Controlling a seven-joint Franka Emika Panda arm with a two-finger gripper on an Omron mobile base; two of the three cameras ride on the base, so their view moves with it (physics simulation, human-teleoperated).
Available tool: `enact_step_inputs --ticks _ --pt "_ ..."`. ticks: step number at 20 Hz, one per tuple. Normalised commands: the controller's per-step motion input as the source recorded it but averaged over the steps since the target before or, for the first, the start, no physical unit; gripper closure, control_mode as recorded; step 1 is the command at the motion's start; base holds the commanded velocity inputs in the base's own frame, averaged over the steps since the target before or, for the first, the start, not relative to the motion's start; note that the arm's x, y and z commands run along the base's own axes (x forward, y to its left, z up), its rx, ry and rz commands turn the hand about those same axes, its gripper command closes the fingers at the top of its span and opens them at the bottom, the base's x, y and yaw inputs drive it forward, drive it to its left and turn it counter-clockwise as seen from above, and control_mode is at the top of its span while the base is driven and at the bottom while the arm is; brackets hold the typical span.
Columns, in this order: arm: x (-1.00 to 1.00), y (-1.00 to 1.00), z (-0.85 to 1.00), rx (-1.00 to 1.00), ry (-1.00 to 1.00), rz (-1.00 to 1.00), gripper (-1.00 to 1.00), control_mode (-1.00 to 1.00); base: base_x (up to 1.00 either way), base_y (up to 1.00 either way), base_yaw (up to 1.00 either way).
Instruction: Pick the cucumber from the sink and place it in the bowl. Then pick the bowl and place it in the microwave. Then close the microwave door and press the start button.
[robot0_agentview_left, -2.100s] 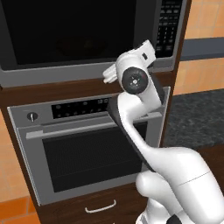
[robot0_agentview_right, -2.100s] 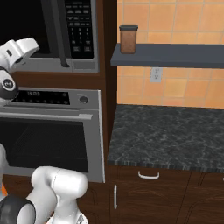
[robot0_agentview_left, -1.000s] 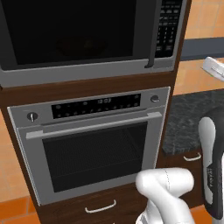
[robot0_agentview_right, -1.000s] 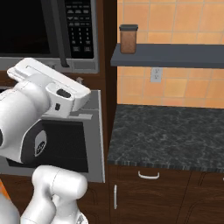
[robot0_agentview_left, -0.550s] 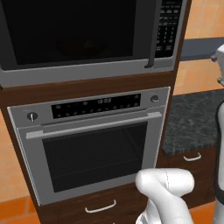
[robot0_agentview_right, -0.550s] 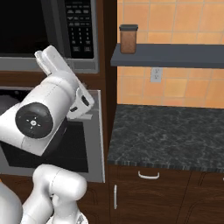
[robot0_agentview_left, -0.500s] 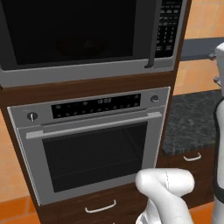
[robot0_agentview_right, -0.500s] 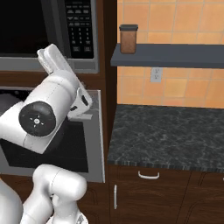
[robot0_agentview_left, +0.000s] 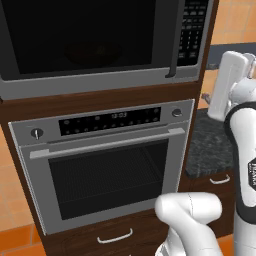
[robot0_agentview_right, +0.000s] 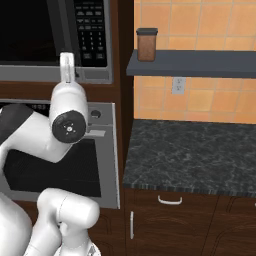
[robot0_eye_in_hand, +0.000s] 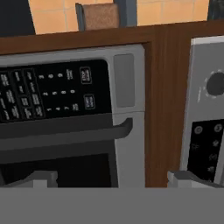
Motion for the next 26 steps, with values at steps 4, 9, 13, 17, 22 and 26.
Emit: enact_step_inputs --ticks 4,9,13,17,22,26 --pt "0.61 0.00 0.03 0.49 0.14 0.34 -1.00 -1.00 0.00 0.00 0.00" --pt "0.18 0.10 -0.10 0.06 0.05 0.10 -1.00 -1.00 0.00 0.00 0.00" --pt "0.35 0.11 0.00 0.03 0.06 0.00 -1.00 -1.00 0.00 0.00 0.00" --pt "0.23 0.09 0.04 0.00 0.04 0.00 -1.00 -1.00 0.00 0.00 0.00" --pt "0.28 0.01 0.00 0.00 0.03 0.00 -1.00 -1.00 0.00 0.00 0.00" --pt "0.34 0.00 0.00 0.00 0.08 0.00 -1.00 -1.00 0.00 0.00 0.00"
